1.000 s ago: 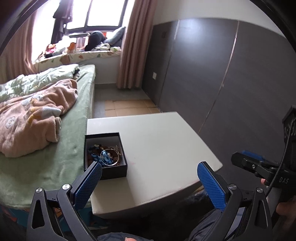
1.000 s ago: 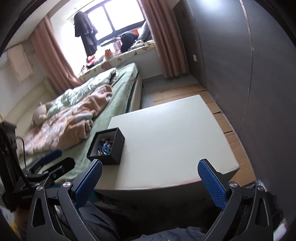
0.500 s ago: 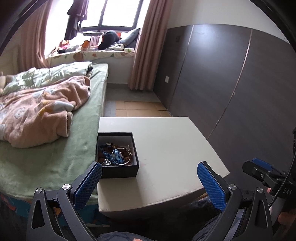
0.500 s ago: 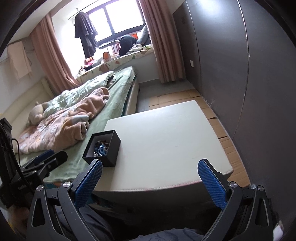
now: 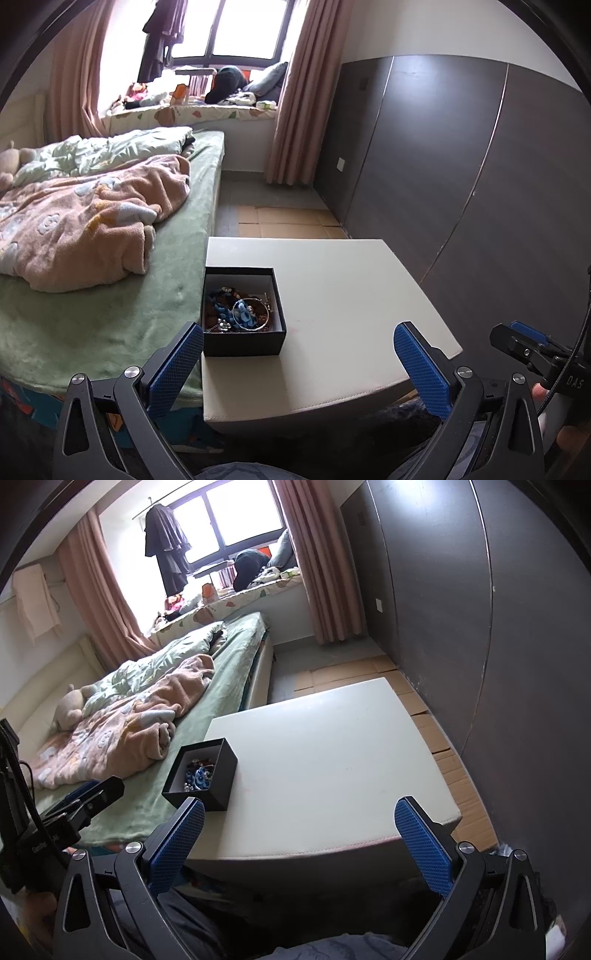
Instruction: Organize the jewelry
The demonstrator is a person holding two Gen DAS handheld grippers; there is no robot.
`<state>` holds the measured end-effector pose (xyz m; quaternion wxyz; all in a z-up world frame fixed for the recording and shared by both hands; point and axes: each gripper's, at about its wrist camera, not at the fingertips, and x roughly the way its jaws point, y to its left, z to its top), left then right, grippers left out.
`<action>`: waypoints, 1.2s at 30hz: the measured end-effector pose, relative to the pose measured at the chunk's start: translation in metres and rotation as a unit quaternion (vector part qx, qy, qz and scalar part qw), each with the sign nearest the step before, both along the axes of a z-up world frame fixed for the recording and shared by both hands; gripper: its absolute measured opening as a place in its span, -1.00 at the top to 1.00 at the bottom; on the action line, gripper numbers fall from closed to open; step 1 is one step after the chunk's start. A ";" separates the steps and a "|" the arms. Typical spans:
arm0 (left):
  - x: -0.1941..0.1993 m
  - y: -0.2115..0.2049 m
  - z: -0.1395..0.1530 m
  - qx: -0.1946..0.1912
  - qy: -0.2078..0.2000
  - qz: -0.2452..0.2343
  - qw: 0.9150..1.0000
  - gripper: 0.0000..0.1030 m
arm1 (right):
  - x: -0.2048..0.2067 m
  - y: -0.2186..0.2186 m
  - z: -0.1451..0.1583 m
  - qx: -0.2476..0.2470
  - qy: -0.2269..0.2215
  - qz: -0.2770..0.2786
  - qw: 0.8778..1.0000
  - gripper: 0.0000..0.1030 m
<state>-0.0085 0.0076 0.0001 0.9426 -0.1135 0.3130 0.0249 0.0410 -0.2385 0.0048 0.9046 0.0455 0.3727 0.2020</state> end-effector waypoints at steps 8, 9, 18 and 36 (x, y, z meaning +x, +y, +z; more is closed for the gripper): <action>0.000 0.002 -0.001 -0.008 0.004 0.002 1.000 -0.99 | 0.000 -0.001 0.001 -0.001 0.000 -0.004 1.000 -1.00; 0.000 0.002 -0.002 -0.008 0.004 0.002 1.000 -0.99 | 0.000 -0.001 0.001 -0.001 -0.001 -0.004 1.000 -1.00; 0.000 0.002 -0.001 -0.005 0.004 0.005 1.000 -0.99 | 0.000 -0.002 0.001 -0.002 -0.001 -0.005 1.000 -1.00; -0.002 -0.005 0.003 0.025 -0.008 0.000 1.000 -0.99 | 0.003 -0.005 0.001 0.002 0.002 -0.008 1.000 -1.00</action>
